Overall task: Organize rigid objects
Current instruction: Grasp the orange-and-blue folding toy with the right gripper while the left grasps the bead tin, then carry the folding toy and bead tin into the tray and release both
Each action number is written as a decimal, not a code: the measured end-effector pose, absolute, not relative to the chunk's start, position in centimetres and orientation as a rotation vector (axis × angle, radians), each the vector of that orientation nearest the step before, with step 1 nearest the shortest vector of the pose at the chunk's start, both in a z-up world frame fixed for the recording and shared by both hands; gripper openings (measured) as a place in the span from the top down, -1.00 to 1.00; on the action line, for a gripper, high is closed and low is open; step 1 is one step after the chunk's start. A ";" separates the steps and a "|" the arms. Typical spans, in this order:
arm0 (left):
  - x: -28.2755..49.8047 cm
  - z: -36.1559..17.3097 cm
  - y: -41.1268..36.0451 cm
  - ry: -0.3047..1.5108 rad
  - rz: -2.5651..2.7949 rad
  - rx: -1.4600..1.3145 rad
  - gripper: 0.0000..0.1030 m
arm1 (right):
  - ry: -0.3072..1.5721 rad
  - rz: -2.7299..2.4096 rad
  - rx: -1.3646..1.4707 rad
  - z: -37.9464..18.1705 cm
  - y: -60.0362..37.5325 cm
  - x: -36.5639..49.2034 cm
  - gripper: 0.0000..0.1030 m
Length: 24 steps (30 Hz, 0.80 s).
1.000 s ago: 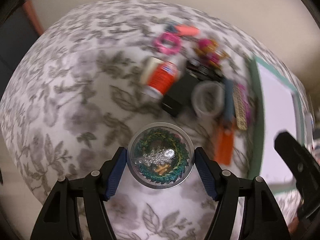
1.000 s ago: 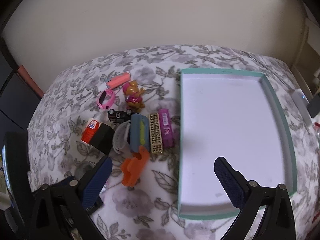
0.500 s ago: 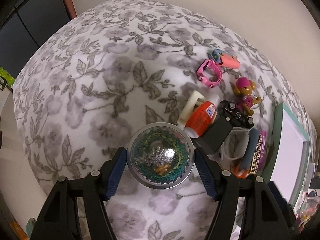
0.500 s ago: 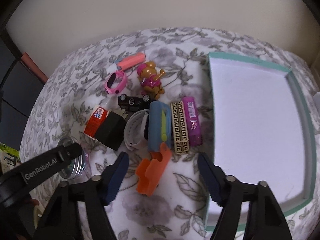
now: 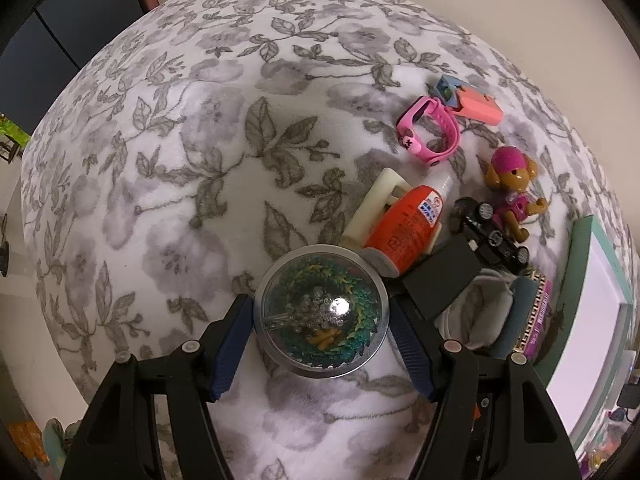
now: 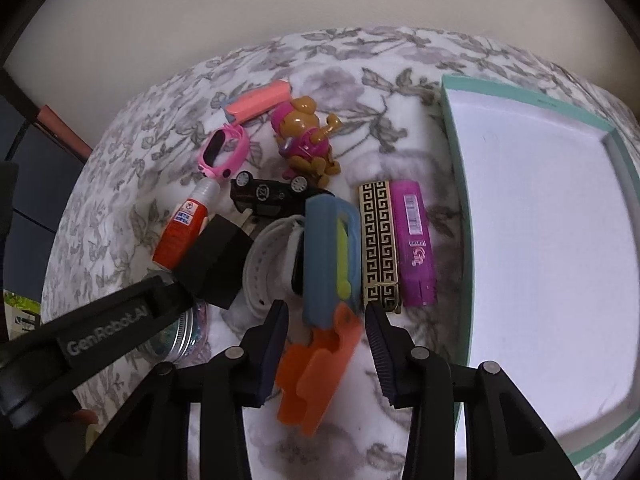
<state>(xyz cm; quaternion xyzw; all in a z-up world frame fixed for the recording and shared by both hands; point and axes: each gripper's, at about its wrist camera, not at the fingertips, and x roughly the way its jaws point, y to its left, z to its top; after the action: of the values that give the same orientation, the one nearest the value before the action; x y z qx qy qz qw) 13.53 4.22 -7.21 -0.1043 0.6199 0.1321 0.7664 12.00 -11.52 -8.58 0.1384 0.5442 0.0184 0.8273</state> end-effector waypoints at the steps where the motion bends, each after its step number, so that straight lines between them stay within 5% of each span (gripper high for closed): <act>1: 13.6 -7.2 4.1 1.346 0.289 -0.225 -0.37 | 1.153 0.038 0.278 -8.6 -11.3 12.1 0.19; 7: 13.8 -7.3 4.3 1.343 0.275 -0.251 -0.37 | 1.131 0.055 0.252 -9.1 -10.7 11.5 0.41; 24: 12.9 -6.1 8.6 1.312 0.283 -0.364 -0.37 | 1.167 0.138 0.267 -8.3 -11.2 10.7 0.48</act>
<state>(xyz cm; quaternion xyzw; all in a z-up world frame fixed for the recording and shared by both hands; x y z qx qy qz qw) 12.90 8.58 -6.06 -0.1678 0.6045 0.1303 0.7677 10.74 -11.16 -8.26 0.1258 0.5487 0.0650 0.8239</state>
